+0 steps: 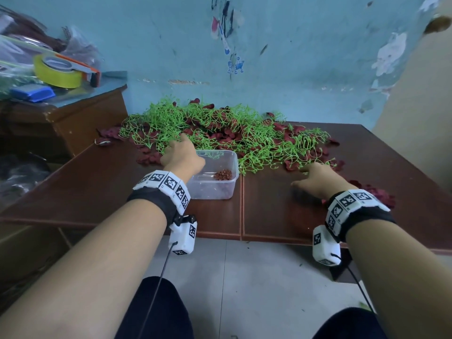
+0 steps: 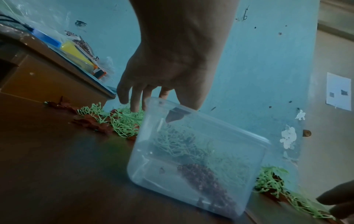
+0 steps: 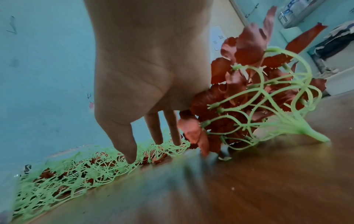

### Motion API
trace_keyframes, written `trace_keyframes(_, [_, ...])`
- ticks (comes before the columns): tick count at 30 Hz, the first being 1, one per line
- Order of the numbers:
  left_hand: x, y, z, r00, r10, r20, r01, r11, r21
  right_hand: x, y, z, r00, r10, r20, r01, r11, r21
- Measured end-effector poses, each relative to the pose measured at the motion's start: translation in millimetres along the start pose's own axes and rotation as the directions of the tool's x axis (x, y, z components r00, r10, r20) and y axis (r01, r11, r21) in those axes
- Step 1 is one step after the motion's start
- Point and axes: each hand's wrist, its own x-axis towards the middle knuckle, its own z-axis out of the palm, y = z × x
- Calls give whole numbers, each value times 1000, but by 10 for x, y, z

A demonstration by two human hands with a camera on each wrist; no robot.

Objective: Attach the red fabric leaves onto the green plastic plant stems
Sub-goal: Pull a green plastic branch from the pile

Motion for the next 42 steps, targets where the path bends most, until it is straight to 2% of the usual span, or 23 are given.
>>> trace_keyframes(5, [-21,188,32,999,43,-32,-42,999,25,58,125,-30,1000,3,15,-2,999,-36])
trace_keyframes(9, [-39,329,62,994,91,-55,-87,995,56,58,265,-61,999,52,11,-51,998,-37])
trace_keyframes(14, [-57,451,157,981,186,-64,-183,982,48,38,333,-85,998,60,-3,-60,998,-10])
trace_keyframes(19, [-94,566,219,963,261,-74,-259,965,40,50,267,-119,996,4,-92,-3,1000,6])
trace_keyframes(26, [-176,685,271,931,351,-97,-351,936,9,138,76,-142,971,-18,-237,49,991,127])
trace_keyframes(33, [-217,745,390,918,384,-99,-393,915,-90,293,181,13,959,-39,-280,108,966,235])
trace_keyframes(38, [-323,901,451,878,466,-110,-477,831,-287,355,418,-59,960,-19,-279,89,966,242])
trace_keyframes(42, [-444,1045,462,807,587,-72,-569,739,-360,361,566,-123,968,-7,-252,61,976,207])
